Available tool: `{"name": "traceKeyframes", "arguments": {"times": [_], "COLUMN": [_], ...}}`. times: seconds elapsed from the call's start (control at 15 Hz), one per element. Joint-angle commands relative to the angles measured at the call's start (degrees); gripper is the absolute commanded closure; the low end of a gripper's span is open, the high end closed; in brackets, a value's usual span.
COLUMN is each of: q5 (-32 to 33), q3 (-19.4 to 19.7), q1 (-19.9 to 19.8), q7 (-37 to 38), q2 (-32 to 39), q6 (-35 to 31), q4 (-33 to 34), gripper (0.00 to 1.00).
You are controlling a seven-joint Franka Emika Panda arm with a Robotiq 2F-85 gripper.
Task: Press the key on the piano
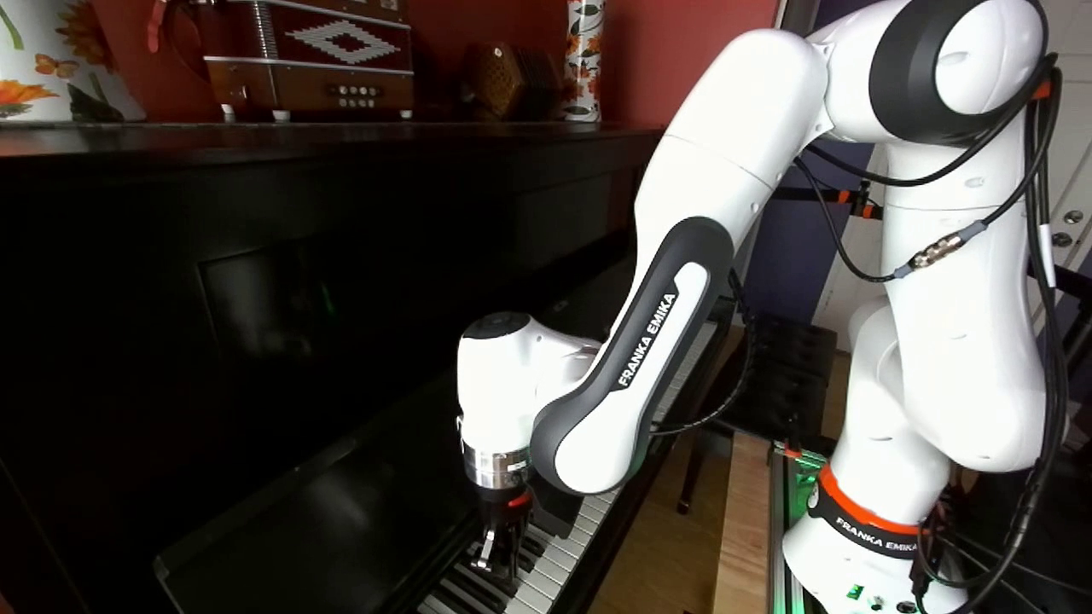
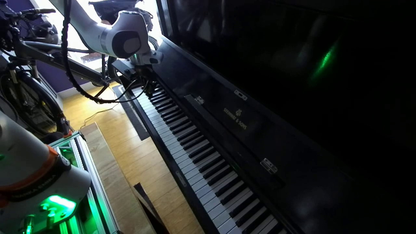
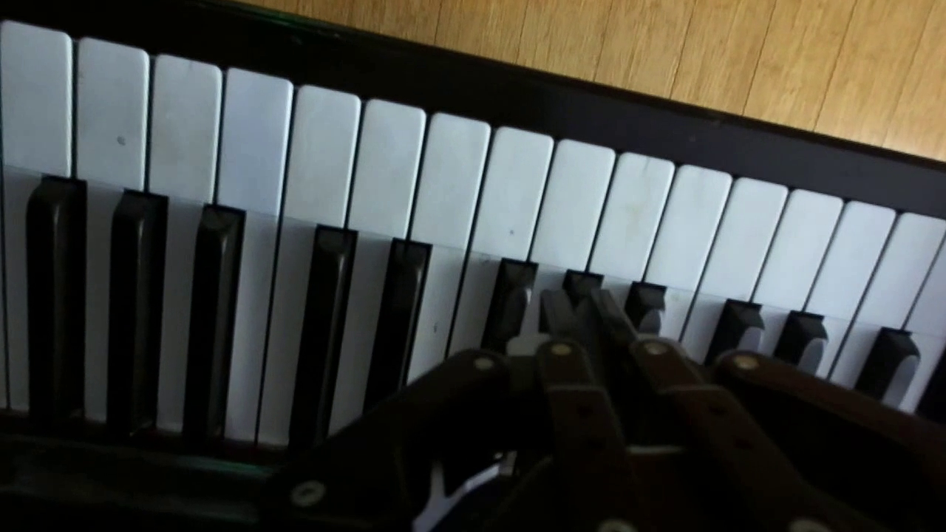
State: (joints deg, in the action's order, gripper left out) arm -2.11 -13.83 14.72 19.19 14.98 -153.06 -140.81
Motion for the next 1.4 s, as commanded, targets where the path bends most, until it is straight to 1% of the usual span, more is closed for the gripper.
{"name": "traceKeyframes", "arguments": {"times": [0.0,0.53,0.87,1.07,1.33], "q5": [1.33,3.05,5.44,5.76,5.23], "q3": [2.41,6.1,8.89,9.49,9.36], "q1": [2.24,5.6,7.69,8.21,8.24], "q7": [1.91,4.08,6.13,6.5,6.03], "q2": [2.86,5.79,6.28,7.07,8.27], "q6": [-3.04,-6.82,-6.85,-6.74,-6.78], "q4": [0.86,2.15,2.38,2.9,3.45], "gripper": [1.0,1.0,1.0,1.0,1.0]}}
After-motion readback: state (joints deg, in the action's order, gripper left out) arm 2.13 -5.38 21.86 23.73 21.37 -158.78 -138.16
